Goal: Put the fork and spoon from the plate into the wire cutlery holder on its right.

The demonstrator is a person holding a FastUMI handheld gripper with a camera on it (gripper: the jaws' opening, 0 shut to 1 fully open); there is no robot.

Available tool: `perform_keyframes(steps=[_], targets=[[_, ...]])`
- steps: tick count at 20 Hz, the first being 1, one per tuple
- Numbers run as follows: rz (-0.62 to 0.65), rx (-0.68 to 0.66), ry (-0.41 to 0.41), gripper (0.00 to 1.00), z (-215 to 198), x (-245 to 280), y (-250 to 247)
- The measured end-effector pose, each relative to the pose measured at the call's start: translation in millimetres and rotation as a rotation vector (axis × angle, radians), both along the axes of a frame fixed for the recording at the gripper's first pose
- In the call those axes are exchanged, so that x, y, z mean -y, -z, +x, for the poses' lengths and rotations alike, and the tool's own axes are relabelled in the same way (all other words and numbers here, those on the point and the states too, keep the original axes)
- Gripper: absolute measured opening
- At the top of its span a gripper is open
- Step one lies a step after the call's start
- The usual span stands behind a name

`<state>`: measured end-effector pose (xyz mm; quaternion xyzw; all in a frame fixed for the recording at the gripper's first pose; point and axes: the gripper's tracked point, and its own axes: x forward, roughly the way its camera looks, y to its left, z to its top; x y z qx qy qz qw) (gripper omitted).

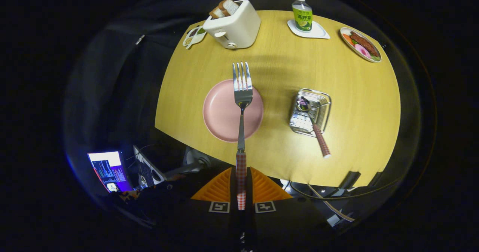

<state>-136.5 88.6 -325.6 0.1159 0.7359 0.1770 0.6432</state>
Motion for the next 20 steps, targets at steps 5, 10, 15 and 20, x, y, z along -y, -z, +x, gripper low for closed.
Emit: perform_keyframes(steps=[5, 10, 15, 20], targets=[[-0.089, -0.154, -0.088, 0.1, 2, 52, 3], [-0.164, -0.372, -0.185, 0.1, -2, 77, 18], [-0.204, -0.56, -0.295, 0.09, -9, 79, 29], [-0.24, -0.665, -0.348, 0.1, 7, 87, 57]])
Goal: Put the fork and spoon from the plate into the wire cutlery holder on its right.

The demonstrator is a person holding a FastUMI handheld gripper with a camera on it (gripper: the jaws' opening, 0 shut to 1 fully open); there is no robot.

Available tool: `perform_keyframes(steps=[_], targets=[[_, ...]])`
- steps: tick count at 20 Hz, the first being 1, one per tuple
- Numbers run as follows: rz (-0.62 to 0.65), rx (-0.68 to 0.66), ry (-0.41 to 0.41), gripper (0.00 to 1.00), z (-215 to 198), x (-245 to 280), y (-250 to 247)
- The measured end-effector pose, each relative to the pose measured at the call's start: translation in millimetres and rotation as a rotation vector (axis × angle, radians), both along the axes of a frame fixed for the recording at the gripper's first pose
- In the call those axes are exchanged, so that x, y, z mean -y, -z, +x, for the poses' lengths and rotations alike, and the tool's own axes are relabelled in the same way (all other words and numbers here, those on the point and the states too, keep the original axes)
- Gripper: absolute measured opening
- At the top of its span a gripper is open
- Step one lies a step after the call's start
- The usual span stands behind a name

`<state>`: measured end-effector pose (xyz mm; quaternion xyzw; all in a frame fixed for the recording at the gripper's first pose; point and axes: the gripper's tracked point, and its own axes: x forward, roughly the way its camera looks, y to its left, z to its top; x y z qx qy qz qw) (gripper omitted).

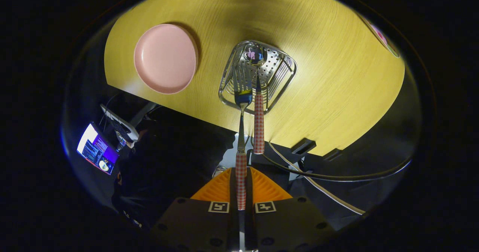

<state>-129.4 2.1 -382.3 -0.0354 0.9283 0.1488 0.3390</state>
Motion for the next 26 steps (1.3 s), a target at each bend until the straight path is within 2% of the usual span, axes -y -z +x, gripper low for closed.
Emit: perform_keyframes(steps=[5, 10, 14, 16, 20, 21, 23, 24, 25, 26], targets=[[-0.033, -0.07, -0.047, 0.1, 11, 9, 18], [-0.048, -0.094, -0.056, 0.1, 19, 11, 39], [-0.039, -0.082, -0.054, 0.14, 24, 7, 47], [-0.033, -0.077, -0.053, 0.19, 23, 0, 44], [-0.014, -0.012, -0.036, 0.19, 30, -1, 42], [-0.003, 0.007, -0.028, 0.23, 30, -2, 39], [0.022, 0.064, -0.023, 0.41, 30, -2, 33], [0.041, 0.102, -0.003, 0.58, 32, -4, 30], [0.063, 0.152, 0.023, 0.63, 33, -7, 27], [0.08, 0.206, 0.047, 0.78, 38, -7, 21]])
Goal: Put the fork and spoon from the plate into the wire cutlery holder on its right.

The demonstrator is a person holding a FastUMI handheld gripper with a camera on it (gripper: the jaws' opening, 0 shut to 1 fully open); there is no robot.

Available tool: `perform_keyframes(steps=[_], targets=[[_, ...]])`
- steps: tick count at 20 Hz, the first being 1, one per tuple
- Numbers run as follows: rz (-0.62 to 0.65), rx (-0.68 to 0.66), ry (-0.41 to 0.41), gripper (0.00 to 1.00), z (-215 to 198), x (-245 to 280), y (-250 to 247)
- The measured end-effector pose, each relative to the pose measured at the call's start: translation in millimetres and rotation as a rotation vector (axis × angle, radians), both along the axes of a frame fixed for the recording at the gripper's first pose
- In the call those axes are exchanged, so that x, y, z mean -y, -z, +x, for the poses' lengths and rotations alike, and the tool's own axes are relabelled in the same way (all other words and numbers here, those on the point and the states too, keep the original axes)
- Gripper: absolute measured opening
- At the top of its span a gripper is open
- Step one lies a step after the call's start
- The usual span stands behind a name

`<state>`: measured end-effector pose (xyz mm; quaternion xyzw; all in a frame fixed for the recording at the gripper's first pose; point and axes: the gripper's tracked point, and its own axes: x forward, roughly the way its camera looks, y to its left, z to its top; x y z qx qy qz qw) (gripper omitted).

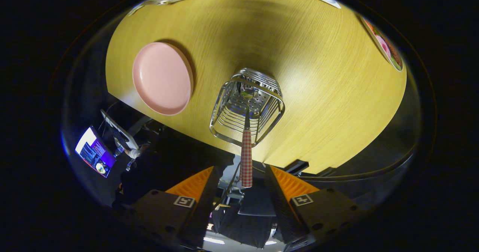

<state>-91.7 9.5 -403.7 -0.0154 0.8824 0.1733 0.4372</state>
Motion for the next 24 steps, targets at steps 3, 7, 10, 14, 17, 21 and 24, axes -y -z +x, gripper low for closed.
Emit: perform_keyframes(steps=[3, 7, 10, 14, 17, 21, 24], targets=[[0.026, 0.156, 0.06, 0.99, -3, 6, -15], [0.05, 0.409, 0.19, 1.0, 0, 9, -40], [0.053, 0.64, 0.285, 1.0, 11, 8, -64], [0.027, 0.911, 0.387, 1.0, 16, 5, -97], [0.026, 1.109, 0.463, 1.0, 25, -5, -125], [-0.021, 1.382, 0.515, 1.0, 37, 3, -161], [-0.009, 1.539, 0.556, 1.0, 45, -2, -188]])
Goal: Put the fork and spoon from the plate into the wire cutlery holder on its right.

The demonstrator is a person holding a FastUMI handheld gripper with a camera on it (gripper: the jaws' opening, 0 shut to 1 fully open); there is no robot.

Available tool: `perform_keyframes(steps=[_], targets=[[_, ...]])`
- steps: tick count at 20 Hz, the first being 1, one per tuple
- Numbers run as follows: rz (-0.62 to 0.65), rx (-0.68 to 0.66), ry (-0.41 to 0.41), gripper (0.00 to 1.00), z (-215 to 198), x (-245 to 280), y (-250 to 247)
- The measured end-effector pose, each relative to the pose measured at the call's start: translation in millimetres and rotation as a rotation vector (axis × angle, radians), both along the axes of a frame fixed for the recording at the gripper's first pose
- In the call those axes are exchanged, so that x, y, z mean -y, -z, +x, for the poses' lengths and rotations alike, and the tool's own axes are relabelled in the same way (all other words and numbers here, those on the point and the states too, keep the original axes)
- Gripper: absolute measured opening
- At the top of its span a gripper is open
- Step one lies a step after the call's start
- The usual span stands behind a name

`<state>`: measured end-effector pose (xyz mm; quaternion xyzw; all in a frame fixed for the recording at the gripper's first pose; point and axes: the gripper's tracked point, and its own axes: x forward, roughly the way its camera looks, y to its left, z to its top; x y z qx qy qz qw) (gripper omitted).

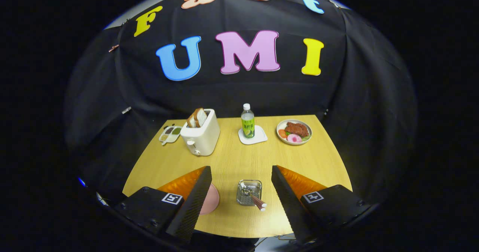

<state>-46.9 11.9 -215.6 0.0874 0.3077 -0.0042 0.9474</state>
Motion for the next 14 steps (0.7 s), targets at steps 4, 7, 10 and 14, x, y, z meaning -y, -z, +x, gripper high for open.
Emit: perform_keyframes(steps=[4, 7, 10, 14], targets=[[-0.035, 0.15, 0.013, 1.0, -9, -9, -33], [-0.042, 0.221, 0.039, 1.0, -11, -10, -48], [-0.041, 0.216, 0.041, 0.99, -11, -11, -47], [-0.031, 0.208, 0.049, 1.0, 0, -11, -53]])
